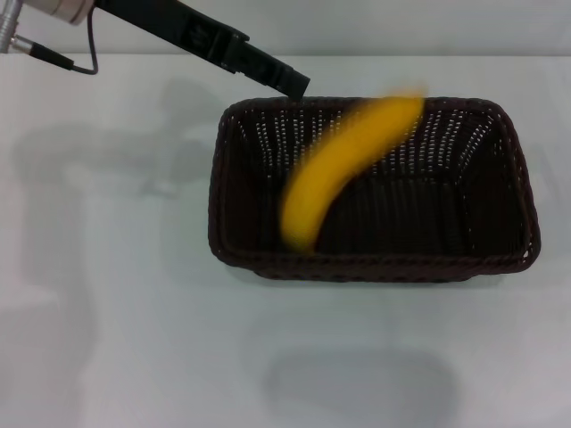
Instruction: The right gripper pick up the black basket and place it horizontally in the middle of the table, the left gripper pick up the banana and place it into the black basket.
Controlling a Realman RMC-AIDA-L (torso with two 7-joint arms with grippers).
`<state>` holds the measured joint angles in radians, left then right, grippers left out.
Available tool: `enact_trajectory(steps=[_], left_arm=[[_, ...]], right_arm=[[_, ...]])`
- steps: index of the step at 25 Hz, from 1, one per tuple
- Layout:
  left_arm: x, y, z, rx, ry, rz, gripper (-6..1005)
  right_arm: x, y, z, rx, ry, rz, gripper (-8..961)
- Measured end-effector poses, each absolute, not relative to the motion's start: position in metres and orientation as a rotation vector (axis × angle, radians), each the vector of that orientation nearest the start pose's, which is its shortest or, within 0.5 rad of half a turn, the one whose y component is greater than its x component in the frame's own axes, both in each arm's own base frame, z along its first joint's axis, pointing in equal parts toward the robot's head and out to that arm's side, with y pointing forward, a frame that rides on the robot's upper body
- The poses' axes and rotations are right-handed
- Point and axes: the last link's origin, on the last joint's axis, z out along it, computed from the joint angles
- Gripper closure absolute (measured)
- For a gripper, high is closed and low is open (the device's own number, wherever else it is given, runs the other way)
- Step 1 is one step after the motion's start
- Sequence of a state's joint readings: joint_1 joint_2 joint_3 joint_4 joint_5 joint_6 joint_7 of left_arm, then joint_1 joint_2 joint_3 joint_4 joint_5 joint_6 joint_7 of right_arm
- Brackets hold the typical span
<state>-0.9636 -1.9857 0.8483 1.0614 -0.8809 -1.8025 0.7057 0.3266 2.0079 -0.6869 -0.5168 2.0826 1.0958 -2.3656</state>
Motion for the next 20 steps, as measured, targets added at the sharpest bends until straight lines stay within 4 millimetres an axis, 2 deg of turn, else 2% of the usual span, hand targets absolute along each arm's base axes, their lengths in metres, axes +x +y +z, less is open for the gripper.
enact_trajectory(steps=[4, 5, 9, 11, 15, 17, 18, 20], left_arm=[[-0.103, 0.405, 0.066, -2.858, -0.974, -0.238, 344], [-0.109, 0.405, 0.068, -2.841, -0.958, -0.277, 298], [-0.143, 0.406, 0.084, -2.704, -0.835, -0.449, 116], [-0.162, 0.403, 0.093, -2.618, -0.761, -0.516, 117], [-0.207, 0.385, 0.106, -2.387, -0.600, -0.701, 120], [-0.233, 0.365, 0.108, -2.266, -0.527, -0.793, 121], [-0.252, 0.349, 0.108, -2.187, -0.479, -0.847, 121], [-0.273, 0.330, 0.105, -2.099, -0.444, -0.904, 121]], right_arm=[[0.364, 0.335, 0.116, -1.629, 0.479, 0.716, 97], [0.364, 0.334, 0.116, -1.627, 0.475, 0.722, 97], [0.361, 0.330, 0.116, -1.636, 0.446, 0.741, 97], [0.360, 0.328, 0.114, -1.643, 0.421, 0.743, 97], [0.357, 0.320, 0.106, -1.630, 0.367, 0.776, 97], [0.357, 0.314, 0.102, -1.607, 0.344, 0.795, 97], [0.357, 0.311, 0.099, -1.595, 0.336, 0.804, 97], [0.357, 0.308, 0.095, -1.580, 0.327, 0.814, 97]])
